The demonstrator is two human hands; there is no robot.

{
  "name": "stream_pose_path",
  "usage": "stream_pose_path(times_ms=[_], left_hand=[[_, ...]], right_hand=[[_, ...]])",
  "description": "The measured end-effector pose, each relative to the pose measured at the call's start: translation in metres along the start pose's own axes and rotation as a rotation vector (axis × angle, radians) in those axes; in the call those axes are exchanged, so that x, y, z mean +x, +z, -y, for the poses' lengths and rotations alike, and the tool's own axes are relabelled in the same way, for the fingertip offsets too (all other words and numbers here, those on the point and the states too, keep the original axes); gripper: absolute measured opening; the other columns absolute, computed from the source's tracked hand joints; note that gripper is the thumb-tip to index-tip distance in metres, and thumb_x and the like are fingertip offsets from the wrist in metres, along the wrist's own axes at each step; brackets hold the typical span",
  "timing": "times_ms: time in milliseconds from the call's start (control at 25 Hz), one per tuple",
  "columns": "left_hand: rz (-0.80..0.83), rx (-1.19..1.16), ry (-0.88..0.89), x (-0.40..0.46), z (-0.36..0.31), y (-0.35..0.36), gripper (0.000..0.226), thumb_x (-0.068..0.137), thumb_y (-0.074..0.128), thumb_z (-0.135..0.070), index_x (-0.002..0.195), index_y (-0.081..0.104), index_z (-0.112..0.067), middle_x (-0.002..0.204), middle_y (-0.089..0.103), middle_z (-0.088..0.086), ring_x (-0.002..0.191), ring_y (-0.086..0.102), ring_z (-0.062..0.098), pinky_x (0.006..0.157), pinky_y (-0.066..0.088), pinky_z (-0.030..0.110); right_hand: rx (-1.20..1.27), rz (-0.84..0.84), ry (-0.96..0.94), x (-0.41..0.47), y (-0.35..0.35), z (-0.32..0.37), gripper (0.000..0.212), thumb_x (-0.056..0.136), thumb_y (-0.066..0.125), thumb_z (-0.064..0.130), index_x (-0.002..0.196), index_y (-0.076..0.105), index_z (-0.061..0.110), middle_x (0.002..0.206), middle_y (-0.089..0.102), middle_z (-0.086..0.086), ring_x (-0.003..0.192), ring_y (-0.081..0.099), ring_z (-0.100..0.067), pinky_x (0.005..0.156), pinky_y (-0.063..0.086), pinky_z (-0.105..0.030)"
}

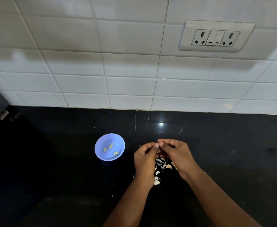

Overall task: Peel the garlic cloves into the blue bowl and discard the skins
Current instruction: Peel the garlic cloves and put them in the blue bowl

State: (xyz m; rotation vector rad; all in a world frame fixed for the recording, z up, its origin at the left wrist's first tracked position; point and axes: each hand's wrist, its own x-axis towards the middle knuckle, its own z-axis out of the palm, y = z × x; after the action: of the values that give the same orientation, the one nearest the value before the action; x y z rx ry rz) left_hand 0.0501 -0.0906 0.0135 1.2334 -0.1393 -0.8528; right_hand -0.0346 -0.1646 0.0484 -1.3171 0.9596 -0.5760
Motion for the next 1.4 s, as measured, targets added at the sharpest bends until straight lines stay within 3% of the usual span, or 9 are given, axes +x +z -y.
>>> stream_pose_path(times_ms=[240, 360, 480, 720, 880, 1200, 1400], left_hand=[[0.009, -0.027, -0.036, -0.002, -0.007, 0.004, 0.019, 0.098, 0.067, -0.004, 0.084, 0.078, -0.009, 0.073, 0.070, 0.007, 0.072, 0.065, 0.017, 0.074, 0.057, 0.033], [0.020, -0.041, -0.043, -0.001, -0.009, 0.003, 0.027, 0.105, 0.059, -0.011, 0.088, 0.079, -0.008, 0.079, 0.071, 0.009, 0.076, 0.067, 0.016, 0.075, 0.059, 0.034], [0.054, -0.024, -0.066, 0.000, -0.013, 0.000, 0.030, 0.106, 0.060, -0.023, 0.088, 0.079, -0.009, 0.085, 0.073, 0.009, 0.083, 0.070, 0.015, 0.080, 0.061, 0.041], [0.106, -0.006, -0.076, 0.002, -0.025, -0.004, 0.012, 0.098, 0.072, -0.014, 0.095, 0.078, -0.004, 0.080, 0.074, 0.006, 0.080, 0.072, 0.015, 0.084, 0.063, 0.047], [0.115, 0.034, -0.085, 0.000, -0.027, -0.004, 0.010, 0.098, 0.072, -0.011, 0.096, 0.081, -0.007, 0.086, 0.078, 0.006, 0.085, 0.075, 0.017, 0.087, 0.064, 0.048], [0.172, 0.100, -0.072, 0.001, -0.032, -0.002, 0.018, 0.104, 0.060, -0.010, 0.101, 0.075, -0.002, 0.092, 0.078, 0.014, 0.086, 0.076, 0.022, 0.078, 0.065, 0.042], [0.123, 0.129, -0.075, 0.000, -0.034, 0.003, 0.020, 0.105, 0.052, -0.008, 0.095, 0.069, -0.002, 0.094, 0.078, 0.016, 0.078, 0.075, 0.016, 0.065, 0.062, 0.032]], right_hand=[[0.023, 0.019, -0.016, 0.000, 0.002, -0.002, 0.018, 0.098, 0.069, 0.009, 0.113, 0.079, 0.013, 0.100, 0.081, -0.005, 0.099, 0.077, -0.019, 0.098, 0.059, -0.039], [0.019, 0.003, -0.055, 0.000, 0.001, -0.002, 0.021, 0.098, 0.068, 0.006, 0.114, 0.079, 0.015, 0.102, 0.081, -0.001, 0.101, 0.077, -0.016, 0.097, 0.059, -0.035], [-0.182, -0.047, -0.167, -0.001, -0.005, 0.001, 0.017, 0.095, 0.074, 0.013, 0.107, 0.081, 0.023, 0.102, 0.079, 0.009, 0.099, 0.074, -0.004, 0.091, 0.058, -0.025], [-0.532, -0.032, -0.385, 0.005, -0.012, 0.009, 0.016, 0.092, 0.079, 0.017, 0.102, 0.082, 0.029, 0.098, 0.070, 0.016, 0.096, 0.068, 0.002, 0.083, 0.052, -0.012], [-0.651, -0.049, -0.439, 0.008, -0.011, 0.012, 0.018, 0.091, 0.079, 0.018, 0.106, 0.081, 0.029, 0.098, 0.067, 0.019, 0.094, 0.066, 0.003, 0.082, 0.052, -0.013], [-0.588, -0.039, -0.440, 0.001, -0.005, 0.010, 0.019, 0.094, 0.074, 0.011, 0.106, 0.081, 0.025, 0.095, 0.069, 0.015, 0.092, 0.068, 0.002, 0.080, 0.053, -0.012], [-0.484, -0.018, -0.365, -0.001, -0.001, 0.010, 0.026, 0.092, 0.072, 0.006, 0.102, 0.082, 0.028, 0.098, 0.073, 0.014, 0.096, 0.070, 0.001, 0.085, 0.054, -0.014]])
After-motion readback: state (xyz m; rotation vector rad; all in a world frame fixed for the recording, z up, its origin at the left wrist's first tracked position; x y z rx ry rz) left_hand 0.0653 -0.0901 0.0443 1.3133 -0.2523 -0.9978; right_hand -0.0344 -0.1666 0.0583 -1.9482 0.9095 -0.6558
